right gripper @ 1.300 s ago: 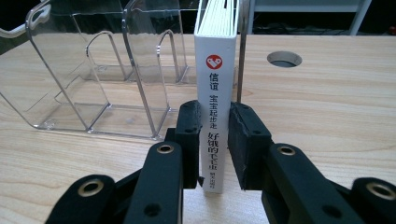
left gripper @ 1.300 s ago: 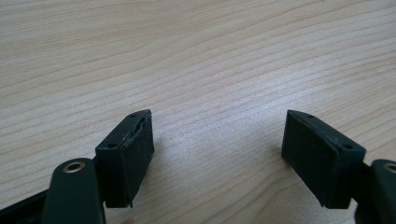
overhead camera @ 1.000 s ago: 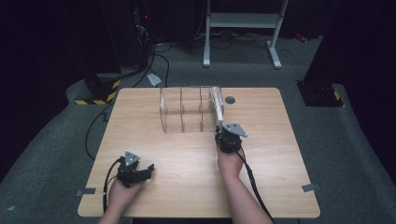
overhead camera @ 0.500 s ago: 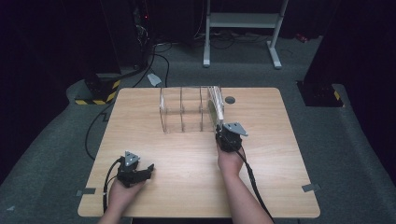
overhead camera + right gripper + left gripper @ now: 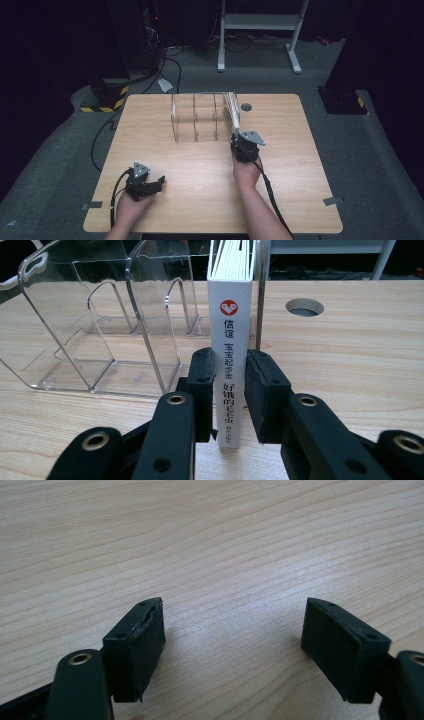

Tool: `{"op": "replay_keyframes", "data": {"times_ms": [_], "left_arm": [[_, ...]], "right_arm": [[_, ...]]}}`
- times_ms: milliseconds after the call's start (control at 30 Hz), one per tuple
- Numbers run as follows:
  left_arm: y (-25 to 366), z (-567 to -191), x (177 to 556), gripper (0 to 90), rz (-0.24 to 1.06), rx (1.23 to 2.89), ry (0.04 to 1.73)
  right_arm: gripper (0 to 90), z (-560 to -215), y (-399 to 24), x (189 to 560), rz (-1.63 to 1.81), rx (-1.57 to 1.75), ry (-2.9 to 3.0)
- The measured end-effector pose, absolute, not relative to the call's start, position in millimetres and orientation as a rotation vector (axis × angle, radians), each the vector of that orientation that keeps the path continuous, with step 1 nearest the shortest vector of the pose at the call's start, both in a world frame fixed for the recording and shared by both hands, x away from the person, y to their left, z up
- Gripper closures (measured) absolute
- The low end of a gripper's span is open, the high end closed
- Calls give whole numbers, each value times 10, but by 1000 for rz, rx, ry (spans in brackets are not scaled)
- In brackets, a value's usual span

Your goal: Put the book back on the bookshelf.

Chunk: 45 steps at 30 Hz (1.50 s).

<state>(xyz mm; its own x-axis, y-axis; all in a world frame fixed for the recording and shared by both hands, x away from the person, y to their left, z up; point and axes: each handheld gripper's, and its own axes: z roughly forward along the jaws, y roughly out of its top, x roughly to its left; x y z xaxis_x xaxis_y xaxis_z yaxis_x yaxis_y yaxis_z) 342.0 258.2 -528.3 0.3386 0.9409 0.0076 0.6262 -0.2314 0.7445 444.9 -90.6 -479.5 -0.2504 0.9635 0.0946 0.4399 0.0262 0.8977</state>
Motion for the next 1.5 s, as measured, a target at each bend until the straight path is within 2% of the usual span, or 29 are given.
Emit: {"op": "replay_keyframes", "data": {"times_ms": [600,667,867,1067,1500], "left_arm": [[2578,-5285,3416,255,616,1949,1373],[2578,-5285,3416,255,616,1949,1373],[2578,-5285,3416,255,616,1949,1373],[2580,-5284,3419,255,619,1953,1370],[2580,-5284,3420,255,622,1953,1368]], "right_arm": [[674,-4752,-939,4444,1214,1427,1749],[642,-4752,-934,4441,1216,1422,1760],[455,-4737,-950,4440,1231,1428,1788],[346,-4718,-975,4432,1232,1416,1819],[282,-4671,-1077,4344,1252,1384,1896]]}}
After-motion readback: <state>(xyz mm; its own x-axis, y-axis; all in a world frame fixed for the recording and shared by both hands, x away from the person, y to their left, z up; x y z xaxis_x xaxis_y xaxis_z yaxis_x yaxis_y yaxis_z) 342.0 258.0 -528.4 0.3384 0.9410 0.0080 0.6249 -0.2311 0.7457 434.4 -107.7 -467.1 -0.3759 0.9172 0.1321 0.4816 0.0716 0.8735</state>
